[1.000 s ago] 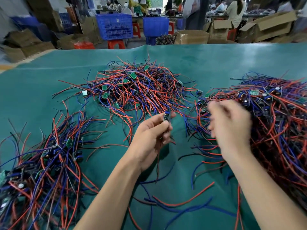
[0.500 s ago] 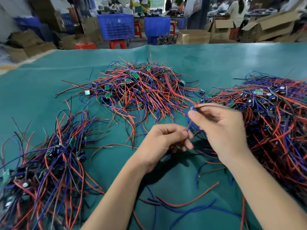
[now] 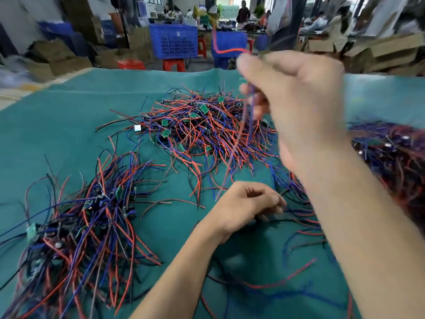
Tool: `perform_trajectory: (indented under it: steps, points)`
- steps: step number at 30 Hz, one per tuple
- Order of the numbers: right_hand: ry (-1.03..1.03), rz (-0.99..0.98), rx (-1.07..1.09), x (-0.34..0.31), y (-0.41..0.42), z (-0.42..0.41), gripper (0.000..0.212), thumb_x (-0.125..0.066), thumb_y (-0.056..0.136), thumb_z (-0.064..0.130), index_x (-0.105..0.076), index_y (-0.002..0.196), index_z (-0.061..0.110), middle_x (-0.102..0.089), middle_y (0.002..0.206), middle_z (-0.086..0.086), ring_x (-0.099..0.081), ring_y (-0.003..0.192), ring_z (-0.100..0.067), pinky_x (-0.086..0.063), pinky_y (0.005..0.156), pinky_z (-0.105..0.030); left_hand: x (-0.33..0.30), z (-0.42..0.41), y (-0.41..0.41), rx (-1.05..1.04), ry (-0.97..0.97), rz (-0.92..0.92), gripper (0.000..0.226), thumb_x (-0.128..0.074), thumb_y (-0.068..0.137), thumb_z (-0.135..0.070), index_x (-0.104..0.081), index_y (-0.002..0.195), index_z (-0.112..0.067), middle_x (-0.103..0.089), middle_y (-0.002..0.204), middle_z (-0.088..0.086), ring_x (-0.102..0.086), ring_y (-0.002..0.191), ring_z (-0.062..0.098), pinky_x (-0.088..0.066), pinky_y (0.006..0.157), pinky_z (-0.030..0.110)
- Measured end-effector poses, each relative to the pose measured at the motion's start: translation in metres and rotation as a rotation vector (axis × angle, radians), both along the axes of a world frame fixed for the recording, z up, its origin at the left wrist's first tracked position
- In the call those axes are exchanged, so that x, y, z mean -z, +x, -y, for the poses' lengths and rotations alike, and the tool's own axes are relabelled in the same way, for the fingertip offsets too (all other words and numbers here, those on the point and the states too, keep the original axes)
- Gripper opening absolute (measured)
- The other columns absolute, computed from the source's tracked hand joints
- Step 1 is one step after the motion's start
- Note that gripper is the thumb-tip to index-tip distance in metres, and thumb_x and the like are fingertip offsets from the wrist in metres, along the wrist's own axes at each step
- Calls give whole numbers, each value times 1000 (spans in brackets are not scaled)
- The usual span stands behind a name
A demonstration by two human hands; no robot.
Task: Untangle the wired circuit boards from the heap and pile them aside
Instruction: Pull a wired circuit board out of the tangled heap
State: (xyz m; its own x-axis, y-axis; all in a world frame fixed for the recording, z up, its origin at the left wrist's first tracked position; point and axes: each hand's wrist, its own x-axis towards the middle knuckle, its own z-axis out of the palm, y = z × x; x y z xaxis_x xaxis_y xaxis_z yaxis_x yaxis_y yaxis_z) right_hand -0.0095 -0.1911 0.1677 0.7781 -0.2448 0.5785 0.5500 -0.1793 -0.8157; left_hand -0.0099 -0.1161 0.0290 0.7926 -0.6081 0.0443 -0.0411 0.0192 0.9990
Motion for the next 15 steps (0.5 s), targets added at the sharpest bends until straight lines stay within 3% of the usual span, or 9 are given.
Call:
perform_trajectory:
  steps: [3,5,8,10,12,15]
  points:
    - [-346,-199,-203,3,22,-67,47,-75,90,43,-75,71,0,-73,66,-14,-67,55,-25,-59,58,-42,-5,-4,-7,-46,-75,-32,34,-54,74,-6,-73,59,-30,-67,60,-19,-59,59,-9,-47,61,8]
    - [-667,-362,-267,11,41,-92,59,-71,90,55,-76,79,-2,-76,70,-12,-74,62,-26,-63,63,-40,-7,-7,-10,-75,-123,-38,31,-49,69,-7,-70,67,-31,-68,66,-26,-61,66,-12,-48,67,7]
    - [-1013,-504,-146,34,84,-87,37,-72,88,42,-76,95,6,-76,95,-15,-75,85,-34,-63,77,-40,-4,-6,-5,-77,-111,-12,25,-54,83,6,-66,86,-16,-71,83,-7,-63,78,3,-51,72,17]
    - [-1195,-573,64,53,106,-67,34,-66,87,28,-67,117,13,-65,122,-17,-67,110,-37,-56,95,-41,-2,-4,-1,-65,-83,-45,31,-50,88,13,-66,80,-13,-68,73,-2,-59,66,5,-49,62,16]
    - [-1267,-609,197,71,119,-47,39,-63,91,22,-55,129,15,-56,135,-15,-59,122,-41,-49,93,-43,0,-4,1,-50,-74,-69,35,-50,89,12,-64,71,-14,-65,64,-3,-56,55,4,-47,57,17]
    - [-1212,-630,235,89,136,-29,37,-62,97,28,-54,132,18,-55,136,-13,-58,120,-39,-45,86,-43,2,-2,4,-41,-70,-77,28,-52,91,9,-66,77,-10,-66,75,10,-58,61,13,-50,63,23]
